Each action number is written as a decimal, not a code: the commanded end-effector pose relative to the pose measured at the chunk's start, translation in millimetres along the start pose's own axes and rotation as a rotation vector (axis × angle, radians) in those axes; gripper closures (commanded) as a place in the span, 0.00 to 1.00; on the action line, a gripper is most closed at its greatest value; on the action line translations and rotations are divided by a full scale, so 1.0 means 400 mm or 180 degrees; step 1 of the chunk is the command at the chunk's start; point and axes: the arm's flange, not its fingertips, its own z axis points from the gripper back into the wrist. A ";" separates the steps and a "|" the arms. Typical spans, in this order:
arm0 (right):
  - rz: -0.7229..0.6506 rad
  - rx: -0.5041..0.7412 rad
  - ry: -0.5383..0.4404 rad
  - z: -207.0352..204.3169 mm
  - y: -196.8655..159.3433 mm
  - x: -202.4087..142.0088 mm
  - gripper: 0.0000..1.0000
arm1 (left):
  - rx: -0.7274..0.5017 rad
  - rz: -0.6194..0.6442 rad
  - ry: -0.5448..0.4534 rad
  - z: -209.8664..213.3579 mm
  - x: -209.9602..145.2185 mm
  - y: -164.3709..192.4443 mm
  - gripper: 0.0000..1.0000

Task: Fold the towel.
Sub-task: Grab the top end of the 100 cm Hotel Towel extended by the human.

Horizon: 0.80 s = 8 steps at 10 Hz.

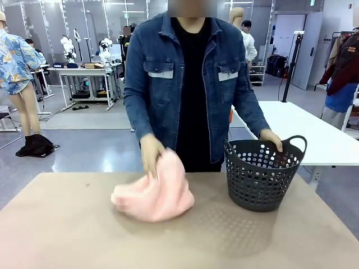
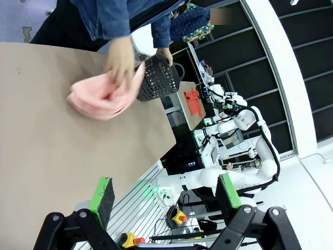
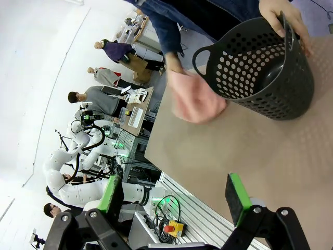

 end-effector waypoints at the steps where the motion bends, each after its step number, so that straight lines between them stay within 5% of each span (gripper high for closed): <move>1: 0.0054 0.0052 -0.0021 0.004 0.003 0.003 0.00 | -0.0036 -0.0048 0.0010 0.001 0.000 -0.001 0.00; 8: 0.0054 0.0052 -0.0021 0.004 0.003 0.003 0.00 | -0.0036 -0.0048 0.0010 0.001 0.000 -0.001 0.00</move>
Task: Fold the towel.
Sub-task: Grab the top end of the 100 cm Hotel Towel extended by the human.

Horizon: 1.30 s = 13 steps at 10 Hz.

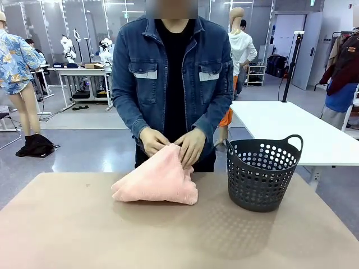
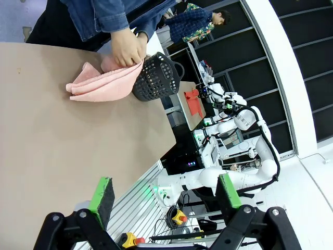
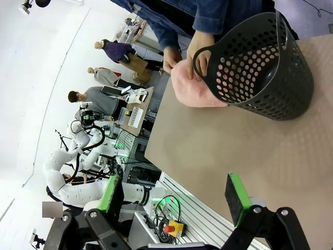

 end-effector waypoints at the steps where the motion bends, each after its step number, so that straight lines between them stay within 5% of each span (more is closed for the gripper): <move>1: 0.0054 0.0052 -0.0020 0.004 0.003 0.003 0.00 | -0.0036 -0.0048 0.0010 0.001 0.000 -0.001 0.00; 13: 0.0054 0.0052 -0.0020 0.004 0.003 0.003 0.00 | -0.0036 -0.0048 0.0010 0.001 0.000 -0.001 0.00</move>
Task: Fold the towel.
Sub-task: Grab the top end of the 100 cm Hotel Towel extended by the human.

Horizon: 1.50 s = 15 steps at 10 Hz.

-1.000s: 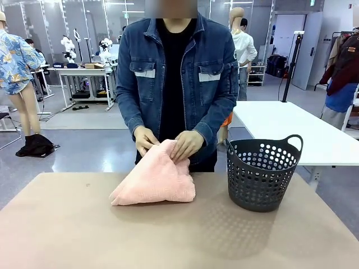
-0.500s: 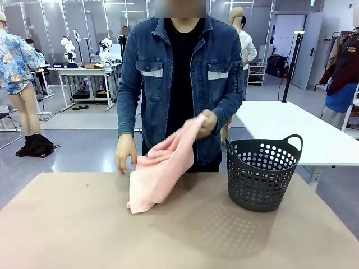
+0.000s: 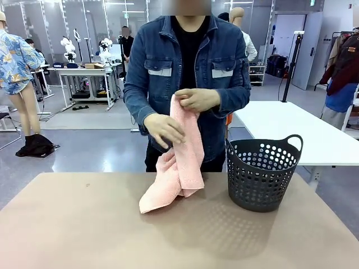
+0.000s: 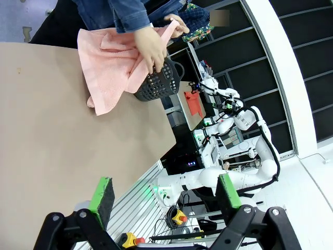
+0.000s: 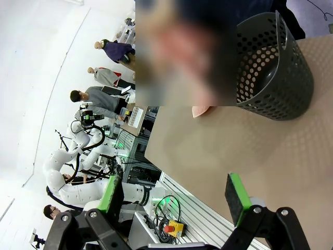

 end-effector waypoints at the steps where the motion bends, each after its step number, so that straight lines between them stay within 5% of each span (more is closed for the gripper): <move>1: 0.0054 0.0052 -0.0020 0.004 0.003 0.003 0.00 | -0.0036 -0.0048 0.0009 0.001 0.000 -0.001 0.00; 15: 0.0000 0.0000 0.0000 0.000 0.000 0.000 0.00 | -0.0036 -0.0048 0.0009 0.001 0.000 -0.001 0.00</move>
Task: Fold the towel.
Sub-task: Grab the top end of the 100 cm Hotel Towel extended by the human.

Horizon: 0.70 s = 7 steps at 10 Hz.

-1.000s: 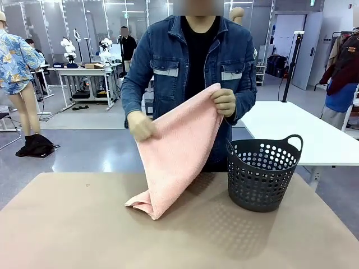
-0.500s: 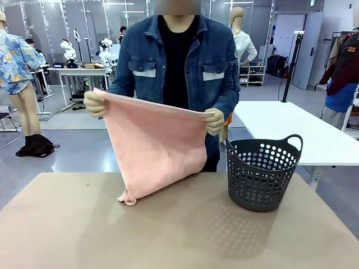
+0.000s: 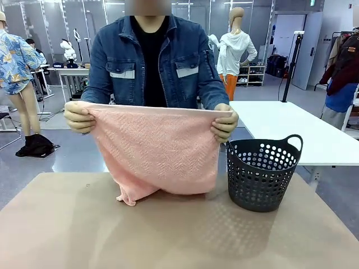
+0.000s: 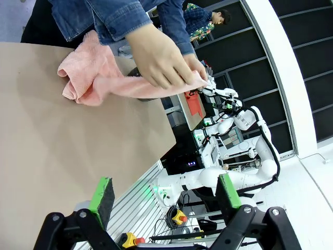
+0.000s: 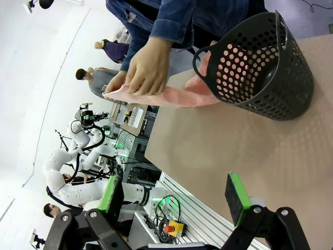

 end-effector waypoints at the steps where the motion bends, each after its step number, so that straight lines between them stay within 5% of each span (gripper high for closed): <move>1: 0.0221 -0.0024 0.0017 0.005 0.009 0.002 0.00 | 0.0000 0.0000 0.0000 0.000 0.000 0.000 0.00; 3: 0.0812 -0.0297 0.0149 0.016 0.108 0.029 0.00 | 0.0492 -0.0854 0.0426 0.003 0.018 -0.138 0.00; 7: 0.2561 -0.1318 0.0759 -0.062 0.468 0.065 0.00 | 0.1609 -0.2411 0.1228 -0.103 0.048 -0.477 0.00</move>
